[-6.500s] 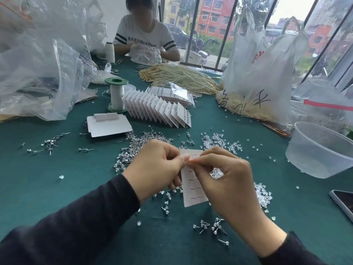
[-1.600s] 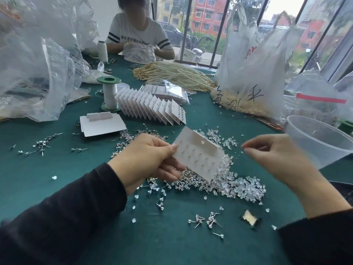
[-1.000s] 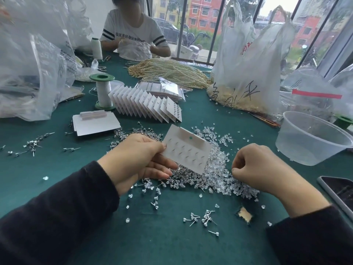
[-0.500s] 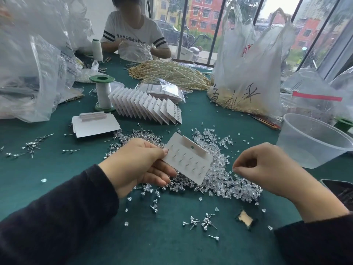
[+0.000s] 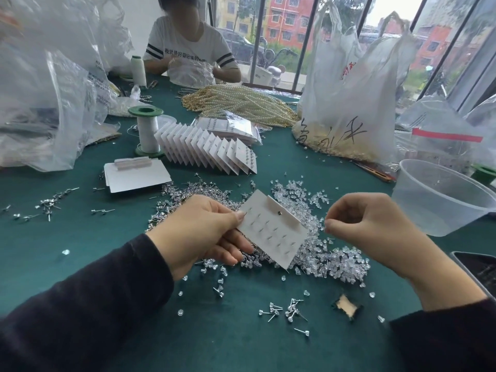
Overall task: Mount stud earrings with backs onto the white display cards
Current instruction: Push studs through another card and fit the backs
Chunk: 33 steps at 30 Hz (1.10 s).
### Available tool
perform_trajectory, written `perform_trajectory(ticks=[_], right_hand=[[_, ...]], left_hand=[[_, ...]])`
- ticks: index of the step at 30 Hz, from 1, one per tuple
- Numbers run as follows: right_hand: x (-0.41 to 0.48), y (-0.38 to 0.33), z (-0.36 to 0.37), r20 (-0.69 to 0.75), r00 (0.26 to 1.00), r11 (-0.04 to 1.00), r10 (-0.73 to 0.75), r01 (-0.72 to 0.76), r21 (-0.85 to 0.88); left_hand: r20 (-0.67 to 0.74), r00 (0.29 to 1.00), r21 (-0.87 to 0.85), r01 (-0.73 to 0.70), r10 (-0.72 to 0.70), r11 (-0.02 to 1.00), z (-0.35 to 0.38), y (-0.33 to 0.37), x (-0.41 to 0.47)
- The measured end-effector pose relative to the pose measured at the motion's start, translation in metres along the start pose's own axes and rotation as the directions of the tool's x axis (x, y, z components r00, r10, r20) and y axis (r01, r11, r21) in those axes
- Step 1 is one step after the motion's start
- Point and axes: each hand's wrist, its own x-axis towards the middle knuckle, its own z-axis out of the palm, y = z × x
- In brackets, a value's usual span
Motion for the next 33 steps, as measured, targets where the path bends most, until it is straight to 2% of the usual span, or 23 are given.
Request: perform_trajectory(ticks=[6, 9, 13, 16, 19, 24, 33], right_hand=[[-0.007, -0.019, 0.014, 0.014, 0.997, 0.967, -0.073, 0.067, 0.244], [-0.010, -0.029, 0.021, -0.042, 0.994, 0.930, -0.105, 0.113, 0.349], [-0.016, -0.042, 0.042, -0.203, 0.939, 0.911, -0.279, 0.325, 0.253], [-0.016, -0.045, 0.056, -0.254, 0.900, 0.900, -0.355, 0.402, 0.167], [-0.015, -0.043, 0.061, -0.248, 0.895, 0.901, -0.370, 0.411, 0.140], [-0.016, -0.044, 0.059, -0.265, 0.893, 0.880, -0.364, 0.423, 0.216], [-0.017, -0.043, 0.063, -0.199, 0.925, 0.891, -0.324, 0.369, 0.265]], left_hand=[[0.020, 1.000, 0.040, -0.019, 0.018, 0.999, 0.005, -0.002, 0.000], [0.019, 0.999, 0.052, -0.034, 0.033, 0.998, 0.008, -0.003, -0.002], [0.001, 0.996, 0.097, -0.091, 0.091, 0.991, 0.013, -0.004, -0.003], [0.000, 0.988, 0.141, -0.150, 0.151, 0.979, 0.016, -0.004, -0.006], [0.002, 0.980, 0.180, -0.196, 0.199, 0.964, 0.018, -0.004, -0.007], [0.011, 0.976, 0.189, -0.215, 0.217, 0.958, 0.018, -0.003, -0.007], [0.014, 0.969, 0.275, -0.240, 0.246, 0.931, 0.016, -0.007, -0.006]])
